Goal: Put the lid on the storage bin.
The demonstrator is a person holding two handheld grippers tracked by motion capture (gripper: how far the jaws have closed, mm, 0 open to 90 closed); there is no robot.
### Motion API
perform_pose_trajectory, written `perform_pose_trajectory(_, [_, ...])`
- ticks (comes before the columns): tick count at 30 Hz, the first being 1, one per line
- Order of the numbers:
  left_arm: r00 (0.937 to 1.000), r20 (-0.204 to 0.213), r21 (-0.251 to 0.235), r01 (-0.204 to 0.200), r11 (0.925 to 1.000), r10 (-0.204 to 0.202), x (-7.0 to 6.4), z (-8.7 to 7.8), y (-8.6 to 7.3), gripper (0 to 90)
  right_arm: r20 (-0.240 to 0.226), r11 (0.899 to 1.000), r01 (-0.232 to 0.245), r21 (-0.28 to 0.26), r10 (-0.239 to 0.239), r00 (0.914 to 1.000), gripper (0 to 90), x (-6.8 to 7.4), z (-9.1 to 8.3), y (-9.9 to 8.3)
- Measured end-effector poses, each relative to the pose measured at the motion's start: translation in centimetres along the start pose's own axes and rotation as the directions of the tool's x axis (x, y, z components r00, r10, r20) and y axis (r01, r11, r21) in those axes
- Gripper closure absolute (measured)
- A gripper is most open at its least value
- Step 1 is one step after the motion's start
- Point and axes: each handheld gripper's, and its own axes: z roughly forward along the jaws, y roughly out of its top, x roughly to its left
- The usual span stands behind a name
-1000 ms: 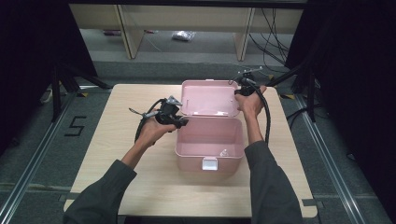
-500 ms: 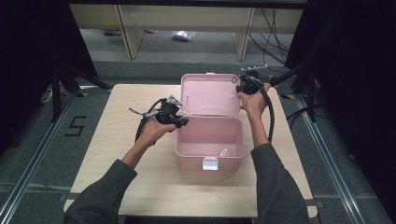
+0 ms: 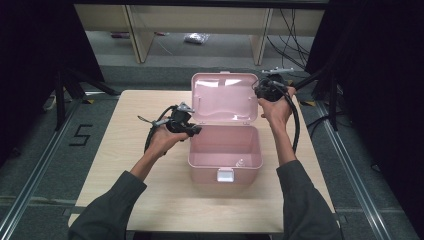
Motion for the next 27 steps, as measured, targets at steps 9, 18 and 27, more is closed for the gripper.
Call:
perform_pose_trajectory(9, [0.9999, -0.007, -0.008, -0.008, 0.9999, 0.008, -0.1, 0.0, -0.1, 75.6, -0.021, 0.999, 0.025, -0.037, -0.026, 0.9995, 85.1, 0.1, -1.6, -0.2])
perform_pose_trajectory(18, [0.9998, -0.017, -0.023, 0.003, 0.9997, -0.003, -0.1, -0.1, -0.3, 75.4, -0.026, 0.997, 0.038, -0.068, -0.04, 0.9989, 85.7, 0.6, -3.2, -0.4])
perform_pose_trajectory(27, [0.9998, -0.017, -0.034, 0.007, 0.9994, -0.008, -0.1, -0.1, -0.5, 75.3, -0.037, 0.994, 0.036, -0.099, -0.04, 0.9985, 86.2, 0.8, -4.2, -0.9])
